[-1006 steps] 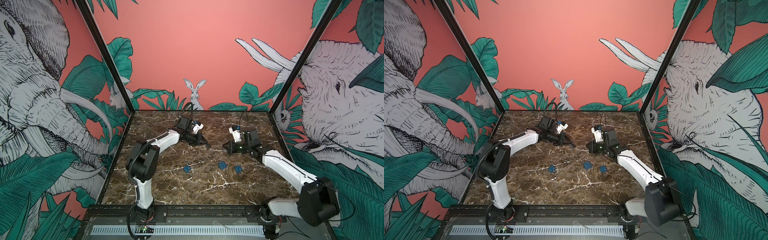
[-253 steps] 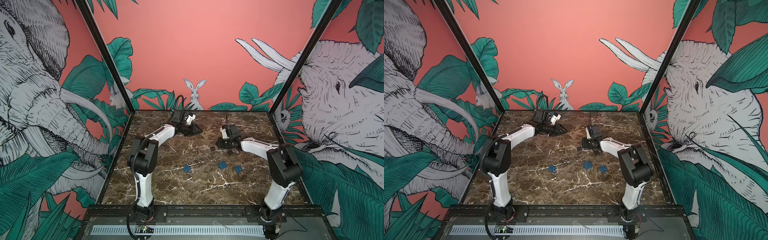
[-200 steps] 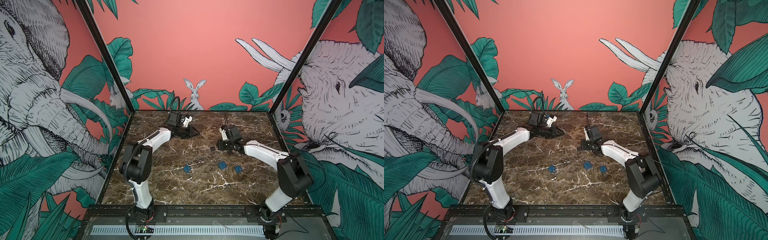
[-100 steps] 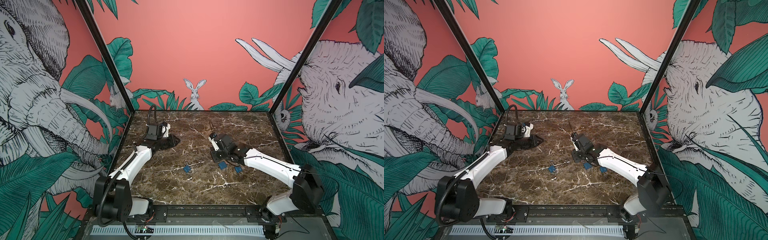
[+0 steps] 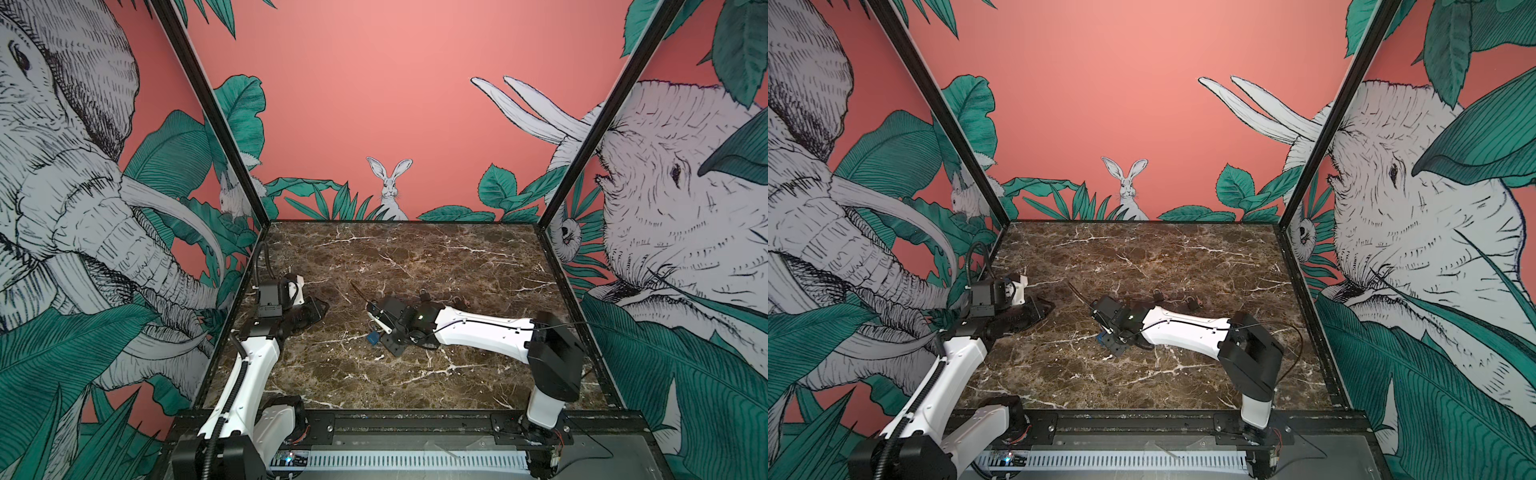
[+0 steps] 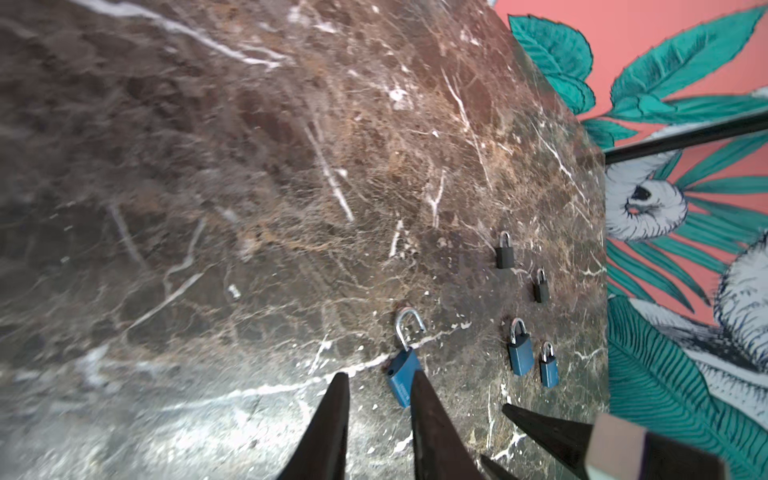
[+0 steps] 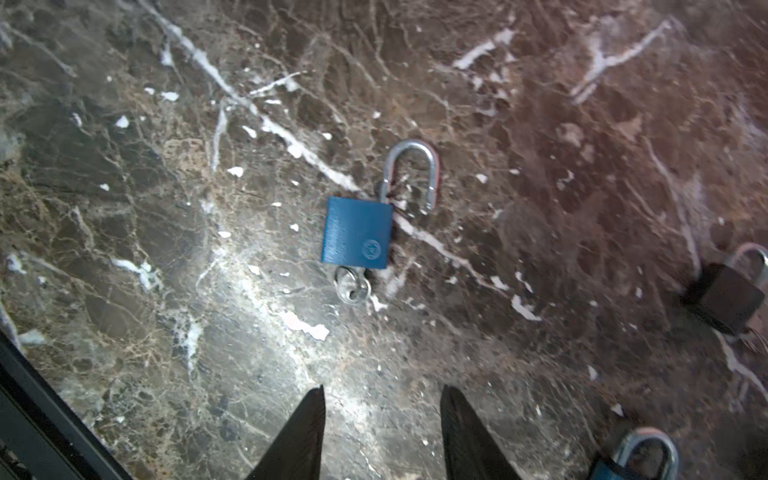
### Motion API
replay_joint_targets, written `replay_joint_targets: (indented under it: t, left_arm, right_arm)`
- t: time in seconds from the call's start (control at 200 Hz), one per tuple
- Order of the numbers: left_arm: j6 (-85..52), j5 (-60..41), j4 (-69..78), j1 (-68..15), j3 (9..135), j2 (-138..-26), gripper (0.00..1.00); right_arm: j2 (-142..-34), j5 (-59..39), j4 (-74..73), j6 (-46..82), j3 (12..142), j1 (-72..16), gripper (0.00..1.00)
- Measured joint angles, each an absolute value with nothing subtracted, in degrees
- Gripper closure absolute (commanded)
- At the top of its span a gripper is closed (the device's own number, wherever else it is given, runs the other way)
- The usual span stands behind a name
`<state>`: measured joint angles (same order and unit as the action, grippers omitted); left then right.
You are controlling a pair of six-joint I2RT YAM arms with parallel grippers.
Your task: Lock with the key
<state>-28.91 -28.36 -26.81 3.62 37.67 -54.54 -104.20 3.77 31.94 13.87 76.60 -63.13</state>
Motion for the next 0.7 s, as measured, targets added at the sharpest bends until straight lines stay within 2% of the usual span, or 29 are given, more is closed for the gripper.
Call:
replay_joint_targets:
  t: [0.14,0.2,0.245,0.7]
  left_arm:
    - [-30.0,-33.1,-25.9,9.4,35.6,-52.9,0.72]
    - [-30.5,-34.7,-25.3,10.8,34.8,-52.8,0.72]
    - [-30.7,-35.7,-25.1,11.2,34.5,-52.8,0.72]
    - [-30.6,-40.1,-24.1,12.0,34.5,-52.8,0.72]
  right_arm:
    - [-109.0,3.1,33.0,13.2,82.0,-63.3,0.49]
    - [-111.2,2.7,33.4,13.2,84.4,-63.3,0.4]
    - [-112.6,2.3,33.6,13.0,85.8,-63.3,0.39]
    - [-123.1,1.9,37.7,13.7,94.1,-63.3,0.44]
